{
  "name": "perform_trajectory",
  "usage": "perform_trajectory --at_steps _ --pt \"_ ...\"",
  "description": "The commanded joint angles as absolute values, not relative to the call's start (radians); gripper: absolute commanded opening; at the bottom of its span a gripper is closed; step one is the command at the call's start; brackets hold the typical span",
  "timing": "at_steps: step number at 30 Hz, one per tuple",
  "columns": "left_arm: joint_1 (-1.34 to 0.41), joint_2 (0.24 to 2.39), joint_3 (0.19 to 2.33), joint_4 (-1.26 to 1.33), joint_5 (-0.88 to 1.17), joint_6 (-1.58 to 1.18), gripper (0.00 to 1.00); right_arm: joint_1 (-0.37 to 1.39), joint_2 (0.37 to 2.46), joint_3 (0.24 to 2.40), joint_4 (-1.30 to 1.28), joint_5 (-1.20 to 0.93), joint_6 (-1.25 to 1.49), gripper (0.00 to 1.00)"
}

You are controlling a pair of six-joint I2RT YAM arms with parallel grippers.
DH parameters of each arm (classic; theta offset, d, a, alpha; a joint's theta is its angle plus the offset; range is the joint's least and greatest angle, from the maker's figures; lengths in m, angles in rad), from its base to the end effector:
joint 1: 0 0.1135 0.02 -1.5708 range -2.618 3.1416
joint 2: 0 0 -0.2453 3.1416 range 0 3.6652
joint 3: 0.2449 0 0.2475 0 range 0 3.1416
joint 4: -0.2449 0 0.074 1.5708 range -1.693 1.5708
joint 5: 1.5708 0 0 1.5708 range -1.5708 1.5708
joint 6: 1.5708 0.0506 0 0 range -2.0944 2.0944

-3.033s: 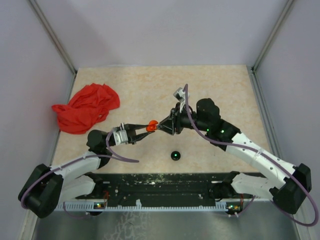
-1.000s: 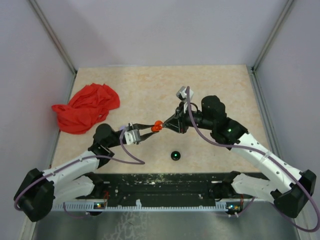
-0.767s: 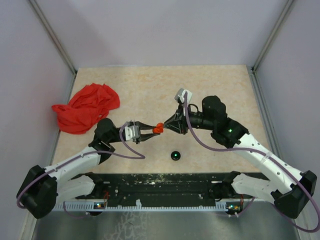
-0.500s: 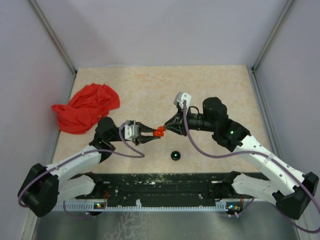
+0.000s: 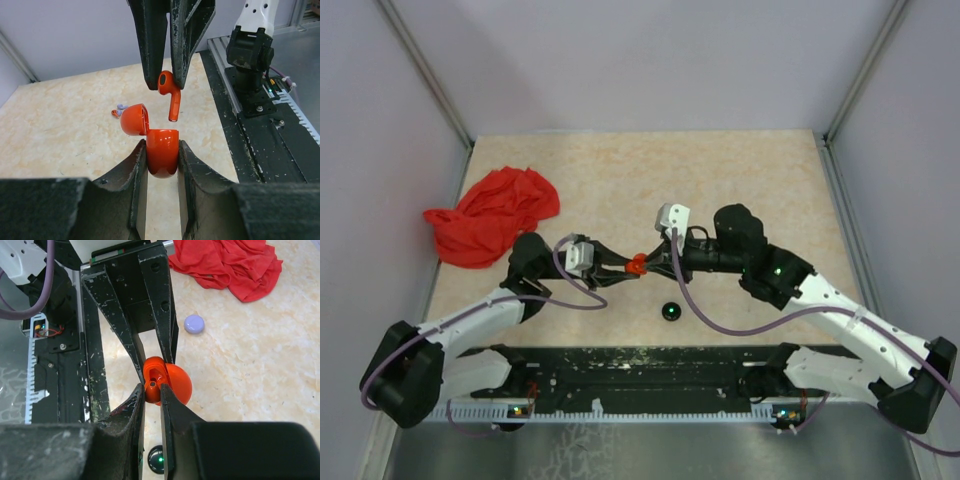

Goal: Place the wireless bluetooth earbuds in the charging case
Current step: Place the earbud in the charging case.

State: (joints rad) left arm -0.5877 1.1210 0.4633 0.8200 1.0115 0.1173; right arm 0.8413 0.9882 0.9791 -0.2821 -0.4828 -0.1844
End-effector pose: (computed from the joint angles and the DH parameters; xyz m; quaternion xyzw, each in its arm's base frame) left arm 0.1756 -0.1685 0.2514 0.5421 0.4041 -0.4604 0.5752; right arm 0.1421 0.1942 0.3420 -0.5066 0.6087 0.3685 0.4869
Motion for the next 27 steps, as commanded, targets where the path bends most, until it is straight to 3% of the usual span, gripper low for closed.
perform_trajectory --at_steps 1,27 --pt "-0.573 1.139 0.489 0.916 1.064 0.039 0.01 0.847 0.974 0.981 -0.261 -0.468 -0.218 0.00" --pt "-0.568 1.162 0.499 0.944 1.101 0.001 0.01 0.912 1.033 0.998 -0.262 -0.443 -0.246 0.00"
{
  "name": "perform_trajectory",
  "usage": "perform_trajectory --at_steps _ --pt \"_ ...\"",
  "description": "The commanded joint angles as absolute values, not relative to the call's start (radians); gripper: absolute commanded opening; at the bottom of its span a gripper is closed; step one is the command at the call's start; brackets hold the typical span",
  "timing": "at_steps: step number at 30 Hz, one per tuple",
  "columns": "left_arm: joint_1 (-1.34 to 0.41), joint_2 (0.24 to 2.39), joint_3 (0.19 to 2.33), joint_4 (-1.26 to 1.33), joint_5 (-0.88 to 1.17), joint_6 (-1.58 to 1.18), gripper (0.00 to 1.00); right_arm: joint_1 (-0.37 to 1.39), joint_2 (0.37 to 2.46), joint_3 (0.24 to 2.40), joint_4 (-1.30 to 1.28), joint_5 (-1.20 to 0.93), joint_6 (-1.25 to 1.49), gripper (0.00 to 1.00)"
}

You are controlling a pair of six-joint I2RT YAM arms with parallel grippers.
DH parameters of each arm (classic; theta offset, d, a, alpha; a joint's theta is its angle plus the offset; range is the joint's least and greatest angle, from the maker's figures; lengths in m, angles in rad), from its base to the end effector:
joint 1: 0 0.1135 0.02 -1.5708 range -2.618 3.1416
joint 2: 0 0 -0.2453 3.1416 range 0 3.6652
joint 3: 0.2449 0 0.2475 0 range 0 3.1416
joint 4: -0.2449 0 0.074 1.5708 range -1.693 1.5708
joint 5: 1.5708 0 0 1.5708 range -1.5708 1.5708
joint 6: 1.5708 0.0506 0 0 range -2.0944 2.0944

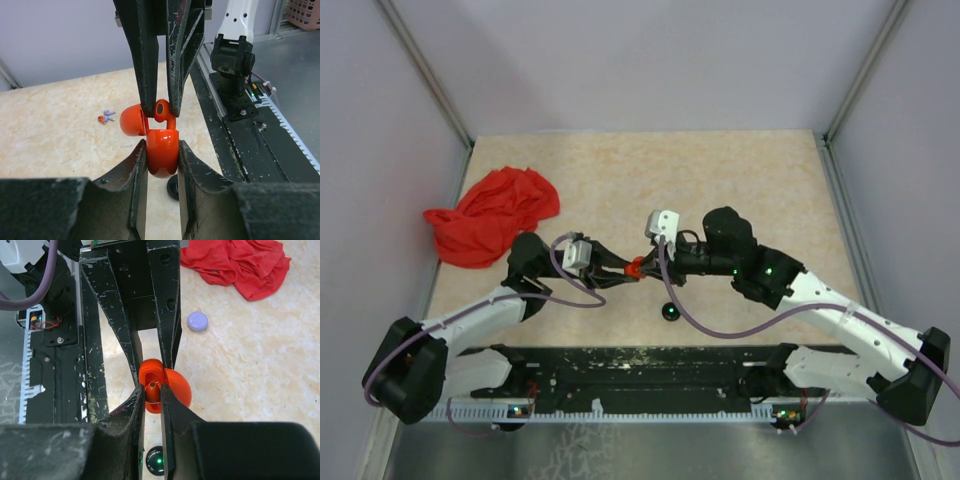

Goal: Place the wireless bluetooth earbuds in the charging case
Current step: Place the earbud in the charging case.

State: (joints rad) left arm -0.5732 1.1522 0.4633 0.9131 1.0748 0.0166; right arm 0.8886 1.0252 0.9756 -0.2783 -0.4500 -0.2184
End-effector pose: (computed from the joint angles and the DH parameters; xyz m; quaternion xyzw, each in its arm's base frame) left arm 0.1770 -0.1672 0.2531 0.5386 0.3962 -0.4914 0.5580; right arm 0.1397 0.2069 0.3327 -0.5271 0.6059 0.3579 0.4763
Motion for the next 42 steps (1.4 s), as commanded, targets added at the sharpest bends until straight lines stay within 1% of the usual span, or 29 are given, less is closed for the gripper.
perform_trajectory --at_steps 1,7,12,13,15,17,20,26,30,34,38,42 --pt "-0.568 1.165 0.501 0.943 1.106 -0.001 0.01 0.917 1.036 0.999 -0.264 -0.438 -0.254 0.00" --pt "-0.568 1.184 0.509 0.945 1.123 -0.012 0.01 0.954 1.072 1.028 -0.301 -0.383 -0.295 0.00" --pt "-0.568 1.184 0.511 0.945 1.134 -0.014 0.01 0.977 1.094 1.042 -0.312 -0.364 -0.322 0.07" --pt "-0.568 1.184 0.511 0.945 1.135 -0.014 0.01 0.979 1.095 1.045 -0.312 -0.362 -0.324 0.10" --pt "-0.568 1.184 0.511 0.944 1.135 -0.011 0.01 0.980 1.089 1.051 -0.309 -0.360 -0.322 0.28" --pt "-0.568 1.183 0.509 0.939 1.130 -0.003 0.01 0.980 1.071 1.055 -0.298 -0.359 -0.306 0.37" --pt "-0.568 1.178 0.508 0.926 1.116 0.012 0.01 0.981 1.029 1.057 -0.270 -0.344 -0.277 0.46" --pt "-0.568 1.162 0.497 0.906 1.059 0.048 0.01 0.978 0.961 1.081 -0.272 -0.259 -0.220 0.60" --pt "-0.568 1.151 0.488 0.899 1.011 0.066 0.01 0.963 0.953 1.111 -0.302 -0.175 -0.169 0.64" --pt "-0.568 1.140 0.481 0.897 0.971 0.084 0.01 0.922 0.968 1.140 -0.332 -0.110 -0.108 0.65" --pt "-0.568 1.120 0.474 0.873 0.910 0.120 0.01 0.824 0.987 1.152 -0.350 -0.104 -0.018 0.64" --pt "-0.568 1.093 0.472 0.829 0.833 0.162 0.01 0.680 1.033 1.158 -0.399 -0.093 0.078 0.64"
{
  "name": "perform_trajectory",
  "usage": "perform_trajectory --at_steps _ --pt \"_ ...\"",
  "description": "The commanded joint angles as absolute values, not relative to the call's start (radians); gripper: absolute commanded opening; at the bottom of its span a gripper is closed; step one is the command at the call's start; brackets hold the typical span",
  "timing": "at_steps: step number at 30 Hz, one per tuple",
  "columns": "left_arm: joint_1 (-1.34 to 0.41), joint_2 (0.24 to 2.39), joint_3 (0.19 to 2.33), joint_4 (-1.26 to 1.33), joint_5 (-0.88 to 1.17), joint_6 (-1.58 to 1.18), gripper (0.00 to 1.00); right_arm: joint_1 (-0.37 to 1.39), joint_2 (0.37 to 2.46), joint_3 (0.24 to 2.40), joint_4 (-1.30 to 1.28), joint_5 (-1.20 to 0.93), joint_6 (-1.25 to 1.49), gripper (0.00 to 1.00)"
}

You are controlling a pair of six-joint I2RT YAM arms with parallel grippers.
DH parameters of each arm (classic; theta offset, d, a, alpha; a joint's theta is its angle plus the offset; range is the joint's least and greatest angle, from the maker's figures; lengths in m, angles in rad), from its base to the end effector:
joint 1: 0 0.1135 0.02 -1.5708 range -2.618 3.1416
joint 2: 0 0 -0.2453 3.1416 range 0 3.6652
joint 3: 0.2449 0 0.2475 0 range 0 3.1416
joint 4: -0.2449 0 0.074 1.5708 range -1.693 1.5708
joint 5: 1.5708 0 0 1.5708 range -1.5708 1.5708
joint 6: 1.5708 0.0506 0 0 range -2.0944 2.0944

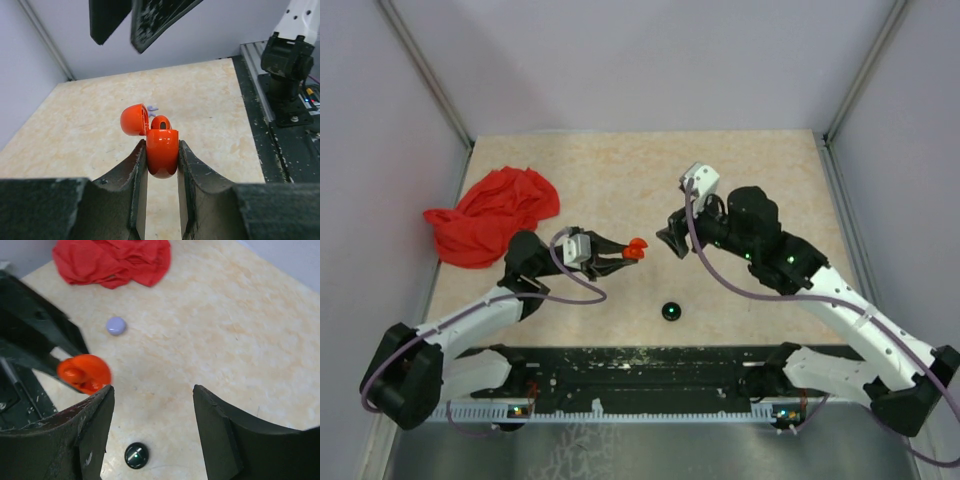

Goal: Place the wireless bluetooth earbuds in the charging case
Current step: Place the earbud in the charging case, then pick up the earbud from the center of the board.

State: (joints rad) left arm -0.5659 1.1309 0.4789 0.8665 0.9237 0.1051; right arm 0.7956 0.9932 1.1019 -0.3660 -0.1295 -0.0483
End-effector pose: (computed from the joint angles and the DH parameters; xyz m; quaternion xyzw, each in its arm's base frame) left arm 0.1851 -0.1654 0.2597 0.5126 0.4161 -0.4314 0.6149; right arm 0.1621 0.1748 0.3731 -0.3597 0.7048 0.2701 0.5485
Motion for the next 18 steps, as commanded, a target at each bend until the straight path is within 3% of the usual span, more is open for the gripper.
perform_trajectory --at_steps 1,12,18 --pt "-0.568 1.087 0.473 0.817 0.813 0.172 0.01 0.647 1.052 1.157 -0.412 -0.096 0.098 0.64" --pt "-0.568 1.053 0.485 0.744 0.715 0.207 0.01 0.424 1.226 1.111 -0.434 0.000 0.166 0.63" --pt "-0.568 1.050 0.485 0.741 0.698 0.208 0.01 0.220 1.334 1.078 -0.437 -0.013 0.222 0.60"
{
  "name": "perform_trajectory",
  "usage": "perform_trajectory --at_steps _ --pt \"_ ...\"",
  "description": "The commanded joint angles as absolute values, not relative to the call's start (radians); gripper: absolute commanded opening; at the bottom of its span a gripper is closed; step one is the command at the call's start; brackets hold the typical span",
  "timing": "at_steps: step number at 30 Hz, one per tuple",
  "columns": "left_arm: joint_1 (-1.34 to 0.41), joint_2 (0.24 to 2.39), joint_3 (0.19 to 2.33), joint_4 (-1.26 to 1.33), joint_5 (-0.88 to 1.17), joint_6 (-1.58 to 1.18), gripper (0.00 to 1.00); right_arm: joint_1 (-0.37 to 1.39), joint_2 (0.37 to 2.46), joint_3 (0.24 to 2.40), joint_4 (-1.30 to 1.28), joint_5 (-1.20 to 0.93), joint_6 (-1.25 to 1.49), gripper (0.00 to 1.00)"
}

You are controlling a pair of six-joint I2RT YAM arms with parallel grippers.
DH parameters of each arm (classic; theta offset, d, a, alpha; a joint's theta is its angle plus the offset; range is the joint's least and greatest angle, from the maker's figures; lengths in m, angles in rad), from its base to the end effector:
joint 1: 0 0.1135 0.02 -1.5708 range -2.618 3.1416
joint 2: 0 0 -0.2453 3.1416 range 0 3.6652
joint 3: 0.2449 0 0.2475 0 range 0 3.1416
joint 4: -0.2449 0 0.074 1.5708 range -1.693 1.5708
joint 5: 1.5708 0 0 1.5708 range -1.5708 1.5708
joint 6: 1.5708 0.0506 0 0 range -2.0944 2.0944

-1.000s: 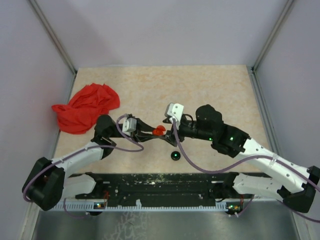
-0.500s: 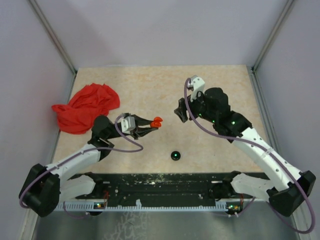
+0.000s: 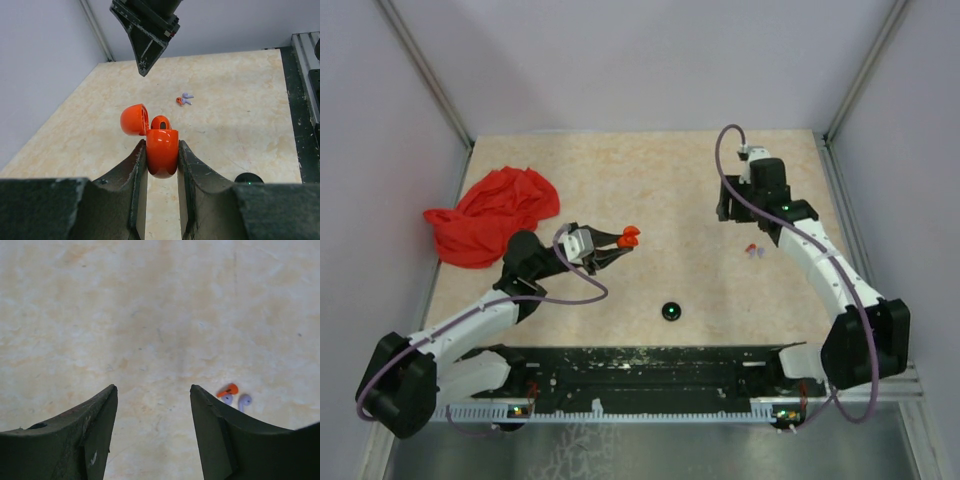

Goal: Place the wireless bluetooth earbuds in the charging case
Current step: Pick up the earbud from the center of the board.

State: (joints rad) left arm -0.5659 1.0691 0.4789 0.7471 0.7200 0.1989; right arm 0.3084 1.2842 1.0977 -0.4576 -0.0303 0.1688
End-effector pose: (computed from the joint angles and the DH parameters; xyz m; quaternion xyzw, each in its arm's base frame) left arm 0.1894 -0.1598 0.2623 0.4753 0.4640 -0.3548 0.6579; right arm 0.2829 0.0917 0.2884 -0.0691 0.8918 0.1188 0.4310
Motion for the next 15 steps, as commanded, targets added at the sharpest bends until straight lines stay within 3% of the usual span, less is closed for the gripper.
perform_trajectory --at_steps 1,15 --pt "-0.568 1.051 0.486 0.740 0.697 0.208 0.01 0.209 1.353 1.074 -0.438 0.006 0.226 0.59" --pt "-0.568 1.064 0.497 0.721 0.699 0.207 0.01 0.118 1.591 1.063 -0.484 0.147 0.230 0.54"
